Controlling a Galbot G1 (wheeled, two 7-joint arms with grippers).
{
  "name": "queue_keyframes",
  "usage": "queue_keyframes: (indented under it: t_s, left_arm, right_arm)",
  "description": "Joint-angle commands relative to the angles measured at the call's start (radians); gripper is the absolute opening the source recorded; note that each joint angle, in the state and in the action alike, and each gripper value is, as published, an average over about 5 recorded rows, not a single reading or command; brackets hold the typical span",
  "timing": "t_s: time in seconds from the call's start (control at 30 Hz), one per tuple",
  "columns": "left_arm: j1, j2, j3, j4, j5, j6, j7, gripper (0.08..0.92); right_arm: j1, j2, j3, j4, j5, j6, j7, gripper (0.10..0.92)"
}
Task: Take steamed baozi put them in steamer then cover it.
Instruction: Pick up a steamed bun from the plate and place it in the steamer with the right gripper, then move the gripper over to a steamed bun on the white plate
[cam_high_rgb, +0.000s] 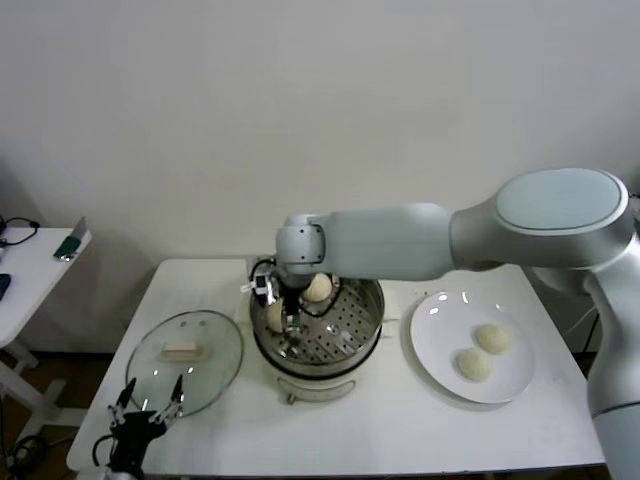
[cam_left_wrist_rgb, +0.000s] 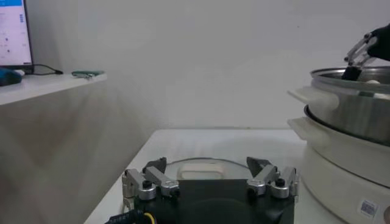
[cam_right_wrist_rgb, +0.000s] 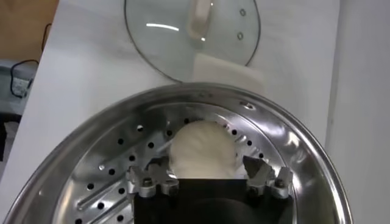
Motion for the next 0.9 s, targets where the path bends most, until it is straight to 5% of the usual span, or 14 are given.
queue_keyframes:
  t_s: [0.03,0.3,0.47,0.9]
  left_arm:
    - [0.001,-0.001,0.003,-0.009,0.003,0.002,0.001,0.823]
    - [-0.005,0.005,0.005,-0.007,0.005,0.002,0.001,0.823]
    - [-0.009,0.007,0.006,-0.005,0.004,0.003,0.001,0.823]
    - [-0.024,-0.002,-0.002,-0.001,0.001,0.011,0.003,0.823]
  right_arm:
    - [0.151,-0.101,-0.057,0.079,-0.015,0.066,-0.099,0.822]
    - [0.438,-0.504,-0.222,0.265,-0.029,0.259,-0.36,0.823]
    - [0.507,-0.731,-0.387,0.318,-0.182,0.324,-0.398,0.823]
    - [-0.029,-0.994,-0.132,0.237,-0.557,0.302,-0.315,0.823]
